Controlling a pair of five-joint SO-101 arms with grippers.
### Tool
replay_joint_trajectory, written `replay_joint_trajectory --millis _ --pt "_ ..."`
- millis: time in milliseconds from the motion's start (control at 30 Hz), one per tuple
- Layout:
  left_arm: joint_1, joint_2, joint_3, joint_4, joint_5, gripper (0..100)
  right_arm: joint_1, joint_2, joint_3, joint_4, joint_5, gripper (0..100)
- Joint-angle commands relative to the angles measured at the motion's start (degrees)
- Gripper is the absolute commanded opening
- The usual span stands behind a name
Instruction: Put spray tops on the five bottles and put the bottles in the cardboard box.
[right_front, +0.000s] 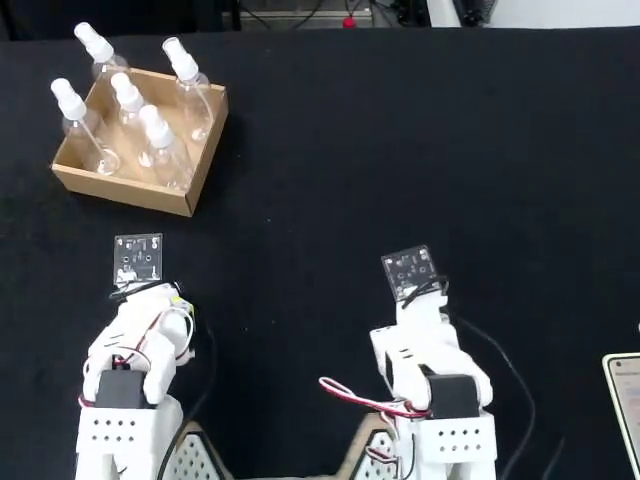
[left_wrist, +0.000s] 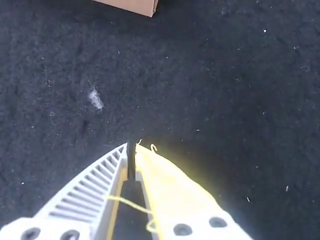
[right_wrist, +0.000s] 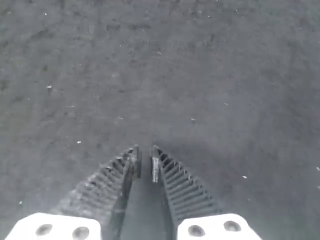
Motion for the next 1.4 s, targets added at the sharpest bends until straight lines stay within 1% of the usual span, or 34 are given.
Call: replay_joint_trajectory --millis 0,100,200,1367 --pt "-0.6 -2.1 0.8 0.2 0.2 3 1.3 -5.6 0.0 0.5 0.3 4.1" --pt "-2.9 -7.4 0.6 0.2 0.2 3 1.3 -5.6 0.0 0.5 0.2 4.1" --pt "-5.0 -7.4 0.6 0.2 0.1 3 1.5 -5.6 0.0 0.5 0.2 4.1" --pt "-5.4 -7.4 0.6 0.2 0.1 3 1.6 -5.6 0.0 0.5 0.1 4.1"
